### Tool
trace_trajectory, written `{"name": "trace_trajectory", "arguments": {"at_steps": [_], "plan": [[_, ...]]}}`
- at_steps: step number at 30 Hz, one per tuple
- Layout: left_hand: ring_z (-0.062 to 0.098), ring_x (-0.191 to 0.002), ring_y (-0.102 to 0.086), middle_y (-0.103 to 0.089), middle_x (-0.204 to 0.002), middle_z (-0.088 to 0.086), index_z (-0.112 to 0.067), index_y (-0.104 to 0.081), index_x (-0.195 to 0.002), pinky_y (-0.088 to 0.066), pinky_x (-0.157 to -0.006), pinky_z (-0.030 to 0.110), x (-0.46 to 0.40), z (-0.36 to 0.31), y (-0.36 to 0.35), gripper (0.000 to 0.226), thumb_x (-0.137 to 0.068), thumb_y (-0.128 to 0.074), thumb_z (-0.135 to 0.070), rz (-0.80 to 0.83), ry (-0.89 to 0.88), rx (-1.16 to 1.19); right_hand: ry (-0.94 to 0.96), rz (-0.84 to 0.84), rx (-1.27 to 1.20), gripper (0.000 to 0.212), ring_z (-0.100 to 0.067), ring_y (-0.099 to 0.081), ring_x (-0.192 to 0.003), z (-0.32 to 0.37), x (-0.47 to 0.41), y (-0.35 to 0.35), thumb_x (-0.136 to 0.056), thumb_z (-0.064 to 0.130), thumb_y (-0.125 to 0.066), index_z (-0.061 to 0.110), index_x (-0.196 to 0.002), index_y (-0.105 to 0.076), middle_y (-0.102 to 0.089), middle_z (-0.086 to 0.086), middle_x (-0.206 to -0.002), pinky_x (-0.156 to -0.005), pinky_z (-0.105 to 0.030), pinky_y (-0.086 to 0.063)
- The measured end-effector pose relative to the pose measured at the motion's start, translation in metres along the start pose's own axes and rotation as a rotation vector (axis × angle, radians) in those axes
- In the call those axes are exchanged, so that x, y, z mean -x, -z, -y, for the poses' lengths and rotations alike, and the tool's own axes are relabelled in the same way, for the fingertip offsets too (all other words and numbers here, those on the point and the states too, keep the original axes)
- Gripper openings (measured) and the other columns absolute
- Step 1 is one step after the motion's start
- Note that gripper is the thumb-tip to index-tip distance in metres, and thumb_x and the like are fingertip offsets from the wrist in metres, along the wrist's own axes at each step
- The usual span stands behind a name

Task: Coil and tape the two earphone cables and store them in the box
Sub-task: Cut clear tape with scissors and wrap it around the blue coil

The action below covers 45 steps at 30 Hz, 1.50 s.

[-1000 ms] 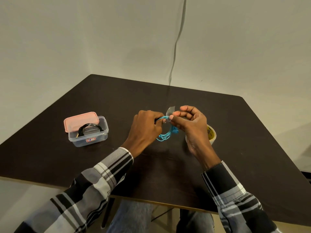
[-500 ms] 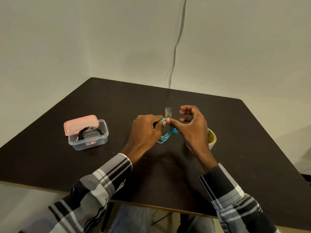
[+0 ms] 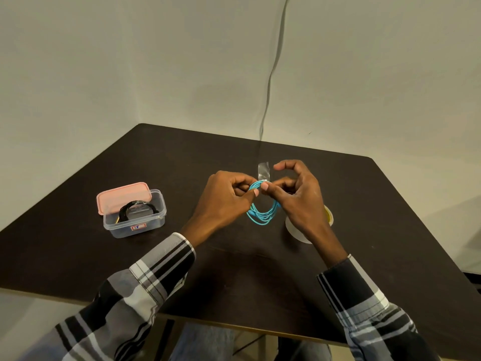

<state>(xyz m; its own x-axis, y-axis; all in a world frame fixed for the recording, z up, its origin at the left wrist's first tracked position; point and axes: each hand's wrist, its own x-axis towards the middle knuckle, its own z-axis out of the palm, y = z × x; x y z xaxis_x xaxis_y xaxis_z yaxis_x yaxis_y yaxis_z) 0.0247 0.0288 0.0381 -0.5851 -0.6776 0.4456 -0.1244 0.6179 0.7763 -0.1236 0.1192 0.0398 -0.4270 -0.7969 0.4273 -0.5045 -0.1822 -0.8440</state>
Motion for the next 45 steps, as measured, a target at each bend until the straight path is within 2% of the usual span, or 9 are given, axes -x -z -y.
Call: {"name": "trace_trajectory", "arguments": {"at_steps": [5, 7, 11, 21, 26, 31, 37, 41, 45], "plan": [[0.002, -0.061, -0.067, -0.073, -0.074, -0.004, -0.014, -0.077, -0.095, -0.054, -0.056, 0.017, 0.001, -0.005, 0.002, 0.018, -0.087, -0.071, -0.029, -0.049, 0.014, 0.01, 0.087, -0.017, 0.049, 0.028, -0.011, -0.072, -0.067, 0.002, 0.003, -0.002, -0.084, 0.022, -0.077, 0.017, -0.104, -0.059, -0.072, 0.001, -0.072, -0.062, -0.026, -0.058], [0.002, -0.065, -0.069, -0.073, -0.072, -0.005, -0.015, -0.078, -0.091, -0.056, -0.06, 0.019, 0.0, -0.006, 0.003, 0.017, -0.089, -0.069, -0.03, -0.09, 0.016, -0.001, 0.128, -0.019, 0.094, 0.023, -0.012, -0.073, -0.069, 0.001, 0.003, -0.004, -0.084, 0.026, -0.077, 0.017, -0.099, -0.062, -0.073, 0.001, -0.076, -0.062, -0.032, -0.06], [0.002, -0.065, -0.069, -0.073, -0.07, -0.006, -0.015, -0.078, -0.085, -0.054, -0.059, 0.016, -0.001, -0.007, 0.003, 0.016, -0.089, -0.069, -0.027, -0.104, 0.034, 0.018, 0.207, 0.013, 0.169, 0.014, -0.008, -0.073, -0.076, -0.002, 0.002, -0.003, -0.084, 0.017, -0.077, 0.017, -0.097, -0.07, -0.075, 0.003, -0.084, -0.065, -0.035, -0.062], [0.004, -0.068, -0.07, -0.073, -0.078, -0.001, -0.01, -0.071, -0.101, -0.057, -0.062, 0.018, 0.006, -0.003, 0.002, 0.023, -0.085, -0.074, -0.025, -0.182, -0.001, 0.055, 0.216, 0.006, 0.22, 0.02, -0.005, -0.073, -0.081, -0.002, 0.004, -0.002, -0.085, 0.017, -0.076, 0.015, -0.104, -0.073, -0.075, 0.004, -0.091, -0.069, -0.026, -0.062], [0.006, -0.072, -0.068, -0.074, -0.087, 0.0, -0.015, -0.07, -0.116, -0.056, -0.064, 0.019, 0.008, 0.0, 0.006, 0.036, -0.084, -0.074, -0.03, -0.121, -0.171, -0.09, 0.211, 0.012, 0.253, 0.024, -0.007, -0.073, -0.087, -0.001, 0.005, -0.002, -0.086, 0.022, -0.075, 0.014, -0.108, -0.074, -0.076, 0.001, -0.099, -0.074, -0.026, -0.061], [0.015, -0.078, -0.065, -0.071, -0.093, 0.007, -0.012, -0.07, -0.115, -0.056, -0.069, 0.03, 0.007, 0.002, 0.006, 0.026, -0.091, -0.066, -0.023, -0.05, -0.291, -0.329, 0.219, 0.045, 0.331, 0.019, -0.006, -0.071, -0.085, 0.002, 0.006, -0.002, -0.088, 0.02, -0.074, 0.013, -0.106, -0.075, -0.076, 0.001, -0.098, -0.075, -0.022, -0.06], [0.011, -0.08, -0.056, -0.062, -0.096, 0.001, -0.011, -0.066, -0.106, -0.043, -0.07, 0.021, 0.003, -0.002, 0.006, 0.016, -0.095, -0.059, -0.02, -0.014, -0.176, -0.402, 0.244, 0.101, 0.429, 0.015, -0.008, -0.068, -0.084, 0.008, 0.001, -0.001, -0.09, 0.02, -0.071, 0.014, -0.103, -0.073, -0.073, 0.003, -0.096, -0.076, -0.023, -0.058], [0.007, -0.069, -0.051, -0.052, -0.083, -0.011, -0.018, -0.06, -0.097, -0.033, -0.061, 0.013, 0.002, -0.008, 0.008, 0.008, -0.096, -0.055, -0.025, 0.085, -0.047, -0.367, 0.242, 0.162, 0.468, 0.014, -0.008, -0.067, -0.086, 0.013, -0.002, 0.003, -0.091, 0.02, -0.07, 0.015, -0.103, -0.073, -0.072, 0.004, -0.098, -0.079, -0.021, -0.057], [0.007, -0.062, -0.053, -0.059, -0.073, -0.006, -0.017, -0.064, -0.09, -0.043, -0.059, 0.028, -0.005, -0.009, 0.013, 0.015, -0.097, -0.055, -0.027, 0.242, 0.072, -0.208, 0.215, 0.202, 0.484, 0.012, -0.008, -0.067, -0.086, 0.018, -0.004, 0.008, -0.09, 0.014, -0.07, 0.013, -0.101, -0.072, -0.073, 0.003, -0.096, -0.079, -0.021, -0.056]]}}
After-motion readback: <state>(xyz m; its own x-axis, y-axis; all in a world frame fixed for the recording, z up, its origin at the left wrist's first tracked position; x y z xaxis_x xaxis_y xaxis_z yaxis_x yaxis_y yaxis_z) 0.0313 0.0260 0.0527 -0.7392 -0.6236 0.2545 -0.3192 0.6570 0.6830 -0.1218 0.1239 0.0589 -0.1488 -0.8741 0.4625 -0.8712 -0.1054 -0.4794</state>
